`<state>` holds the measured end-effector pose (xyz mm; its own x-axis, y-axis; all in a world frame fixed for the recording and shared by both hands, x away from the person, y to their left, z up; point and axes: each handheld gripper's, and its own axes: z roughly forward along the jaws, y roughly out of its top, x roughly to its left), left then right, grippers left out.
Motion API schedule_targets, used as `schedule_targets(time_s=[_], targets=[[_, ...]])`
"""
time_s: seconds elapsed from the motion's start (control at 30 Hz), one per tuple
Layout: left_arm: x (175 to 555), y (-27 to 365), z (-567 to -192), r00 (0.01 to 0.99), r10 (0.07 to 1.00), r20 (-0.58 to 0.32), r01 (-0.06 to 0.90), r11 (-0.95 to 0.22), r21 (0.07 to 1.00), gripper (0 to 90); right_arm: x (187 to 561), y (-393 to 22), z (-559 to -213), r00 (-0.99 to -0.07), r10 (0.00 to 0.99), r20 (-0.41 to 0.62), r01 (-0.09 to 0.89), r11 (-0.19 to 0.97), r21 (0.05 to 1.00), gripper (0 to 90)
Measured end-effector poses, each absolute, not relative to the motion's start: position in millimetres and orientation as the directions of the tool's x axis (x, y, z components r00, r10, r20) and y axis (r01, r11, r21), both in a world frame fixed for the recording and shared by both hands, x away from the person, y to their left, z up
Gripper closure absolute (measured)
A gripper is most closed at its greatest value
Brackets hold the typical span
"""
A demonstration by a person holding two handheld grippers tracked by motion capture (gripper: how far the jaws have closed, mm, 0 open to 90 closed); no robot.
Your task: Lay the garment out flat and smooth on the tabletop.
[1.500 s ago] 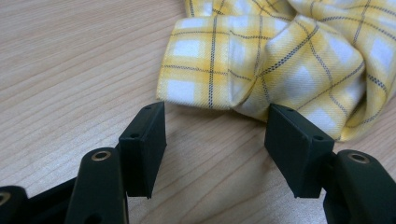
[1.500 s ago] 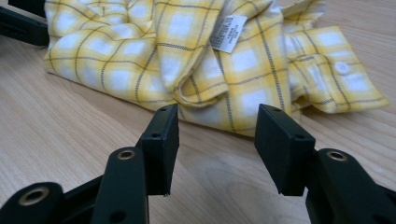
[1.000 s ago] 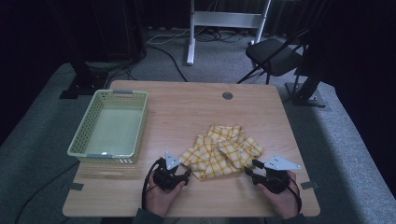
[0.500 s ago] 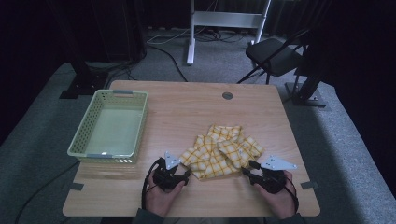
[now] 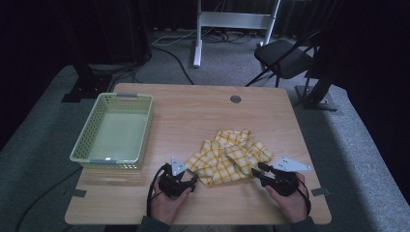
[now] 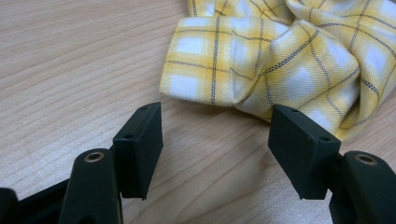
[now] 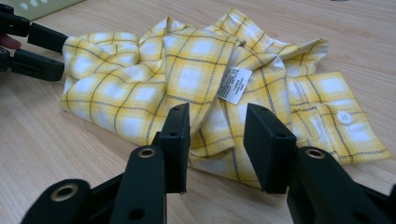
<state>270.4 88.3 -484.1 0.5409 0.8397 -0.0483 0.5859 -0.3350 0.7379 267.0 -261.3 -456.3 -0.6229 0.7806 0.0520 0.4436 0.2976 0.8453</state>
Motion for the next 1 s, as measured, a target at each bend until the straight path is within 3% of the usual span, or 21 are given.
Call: schedule_targets(time_s=[0.2, 1.0], targets=[[270.2, 87.5, -484.1, 0.541, 0.84, -0.042, 0.584, -0.339, 0.738, 35.9, 265.8, -259.6, -457.2, -0.627, 0.777, 0.065, 0.451, 0.293, 0.843, 63.5], [269.3, 84.6, -484.3, 0.545, 0.839, -0.011, 0.575, -0.363, 0.733, 35.2, 268.0, -249.2, -470.5, -0.626, 0.778, 0.057, 0.455, 0.305, 0.837, 52.4]])
